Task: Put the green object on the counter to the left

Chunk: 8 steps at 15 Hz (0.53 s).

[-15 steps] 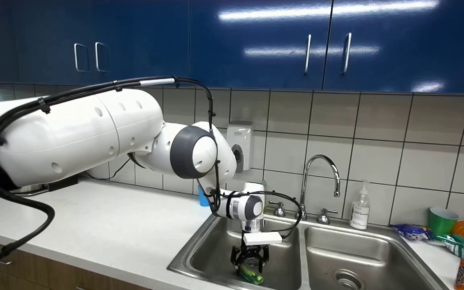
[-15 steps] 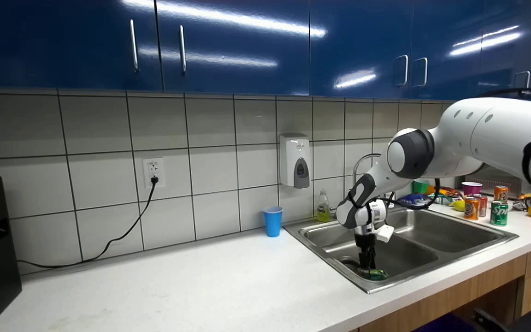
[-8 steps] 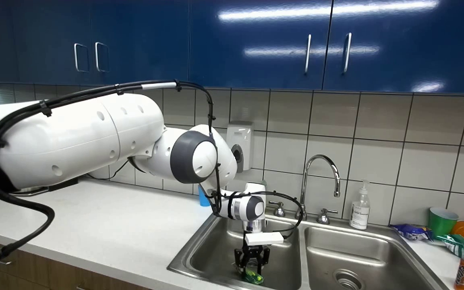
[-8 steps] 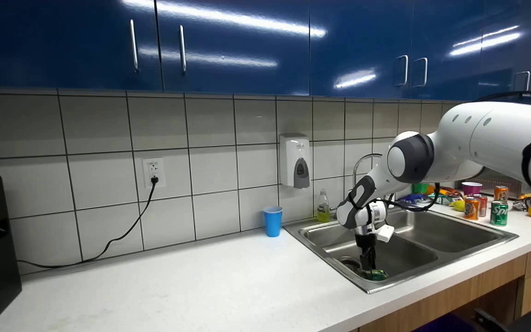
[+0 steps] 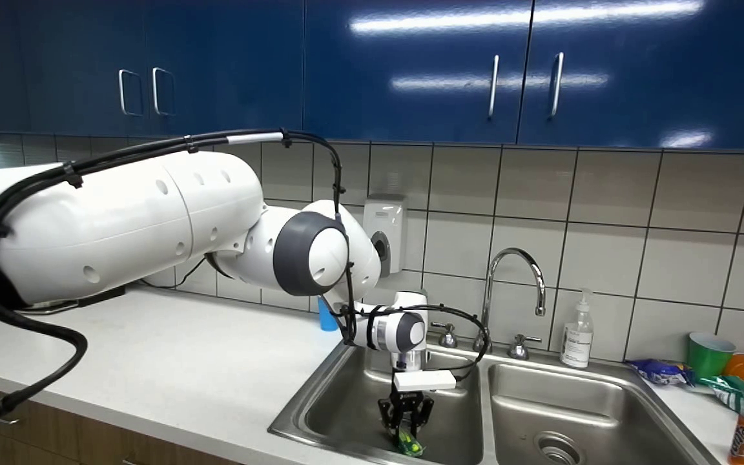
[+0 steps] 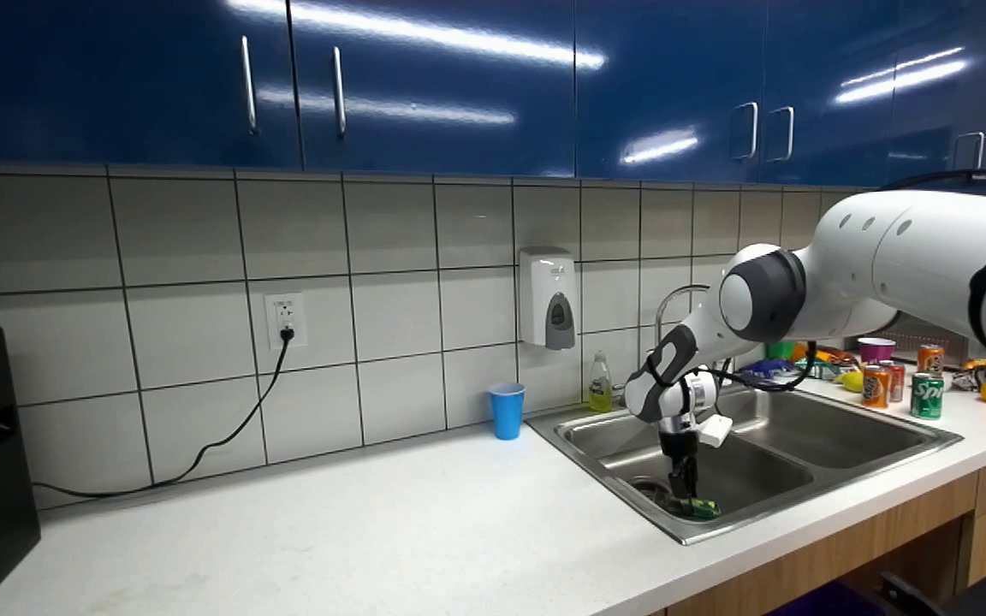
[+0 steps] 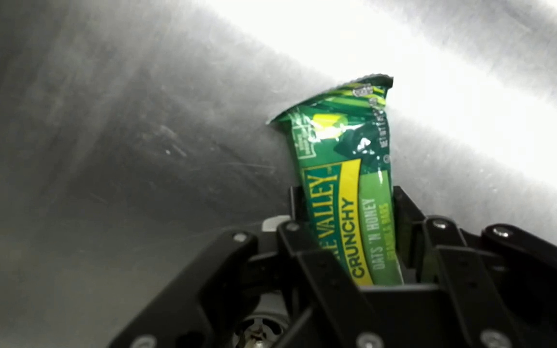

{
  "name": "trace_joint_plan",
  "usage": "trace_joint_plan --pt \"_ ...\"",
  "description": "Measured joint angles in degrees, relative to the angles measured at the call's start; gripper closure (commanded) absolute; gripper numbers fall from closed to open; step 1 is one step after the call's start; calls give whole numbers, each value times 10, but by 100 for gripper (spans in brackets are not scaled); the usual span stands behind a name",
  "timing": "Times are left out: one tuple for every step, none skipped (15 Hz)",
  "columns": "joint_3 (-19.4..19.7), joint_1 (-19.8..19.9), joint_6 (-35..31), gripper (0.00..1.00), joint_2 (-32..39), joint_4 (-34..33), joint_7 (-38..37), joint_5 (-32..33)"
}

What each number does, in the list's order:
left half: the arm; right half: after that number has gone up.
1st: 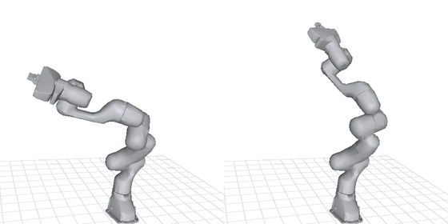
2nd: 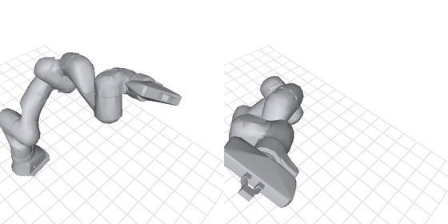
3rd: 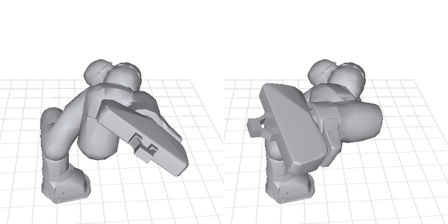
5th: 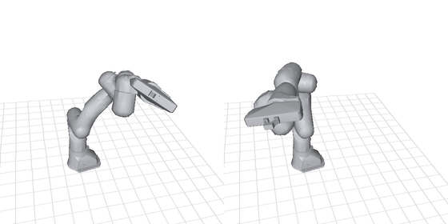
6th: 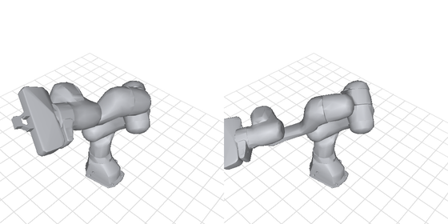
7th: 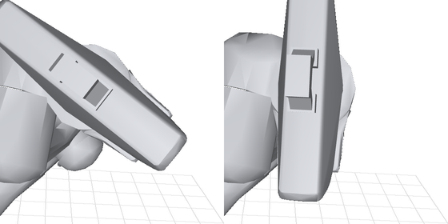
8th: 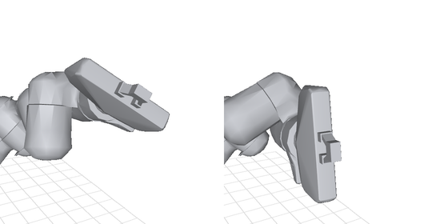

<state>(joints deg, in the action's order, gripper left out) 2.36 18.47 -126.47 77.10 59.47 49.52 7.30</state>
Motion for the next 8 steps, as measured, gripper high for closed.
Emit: trace_joint_plan --pt "0 0 0 82 0 0 -6 -1" --pt "1 0 0 82 0 0 -13 -1" --pt "1 0 0 82 0 0 -20 -1" --pt "1 0 -1 82 -1 0 -28 -2" --pt "1 0 -1 82 -3 0 -36 -2" --pt "1 0 -1 82 -5 -1 -44 -2" --pt "1 -1 -1 82 -8 -1 -53 -3" --pt "1 -1 -2 82 -11 -1 -62 -3"
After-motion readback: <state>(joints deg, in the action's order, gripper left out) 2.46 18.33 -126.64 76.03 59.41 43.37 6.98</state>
